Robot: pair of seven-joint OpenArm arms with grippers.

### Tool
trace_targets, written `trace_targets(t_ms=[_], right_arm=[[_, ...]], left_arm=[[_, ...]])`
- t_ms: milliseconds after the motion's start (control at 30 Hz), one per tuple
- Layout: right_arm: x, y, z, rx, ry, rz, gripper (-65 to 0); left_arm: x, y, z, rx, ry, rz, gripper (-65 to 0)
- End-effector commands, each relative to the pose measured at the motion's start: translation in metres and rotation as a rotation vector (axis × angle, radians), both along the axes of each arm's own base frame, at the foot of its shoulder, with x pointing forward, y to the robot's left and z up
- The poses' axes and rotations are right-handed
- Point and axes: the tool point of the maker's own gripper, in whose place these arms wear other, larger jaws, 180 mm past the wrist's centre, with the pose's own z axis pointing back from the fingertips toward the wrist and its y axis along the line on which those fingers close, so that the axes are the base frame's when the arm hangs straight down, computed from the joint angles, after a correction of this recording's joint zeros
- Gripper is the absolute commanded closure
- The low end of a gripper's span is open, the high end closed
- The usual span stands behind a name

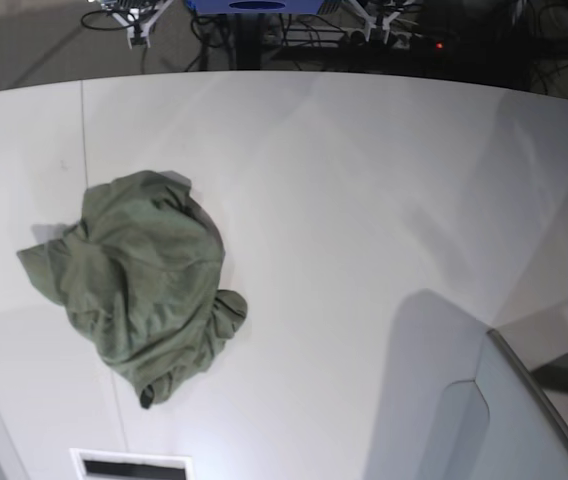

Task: Layout the t-shirt on the table in an organized manner, then fold the t-shirt properly
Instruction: 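Move the right gripper down toward the crumpled olive-green t-shirt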

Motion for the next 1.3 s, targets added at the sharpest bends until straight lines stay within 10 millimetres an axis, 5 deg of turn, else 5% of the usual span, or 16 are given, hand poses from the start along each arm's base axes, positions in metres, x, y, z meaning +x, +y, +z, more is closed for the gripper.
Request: trace_targets(t_ms=[0,733,867,1033,1267], right_arm=[[-0.002,-0.003,0.0,-0.002,0.004,0.006,-0.3],[-0.015,-0.004,0.002,-0.007,0.011,0.004,-0.2],[-0.025,-0.026,0.008,-0.044,0.095,-0.001,-0.2],[-0.024,-0.056,0.035,-0.104,0.028,-0.044,-0.2],[0.007,-0.09,0.102,-0.192,-0.153,-0.077,-0.3]], left_arm=[[-0.005,0.003,0.001,0.008,0.004,-0.006,0.0],[-0.01,0.002,0.006,0.005,-0.04,-0.019,0.0],[-0.004,0.005,0.017,0.007,-0.118,-0.036,0.0],[-0.003,0.014,0.035,0.016,-0.191,-0.054,0.0],[0.017,0.021,0.078,0.022,-0.343,-0.093,0.0]])
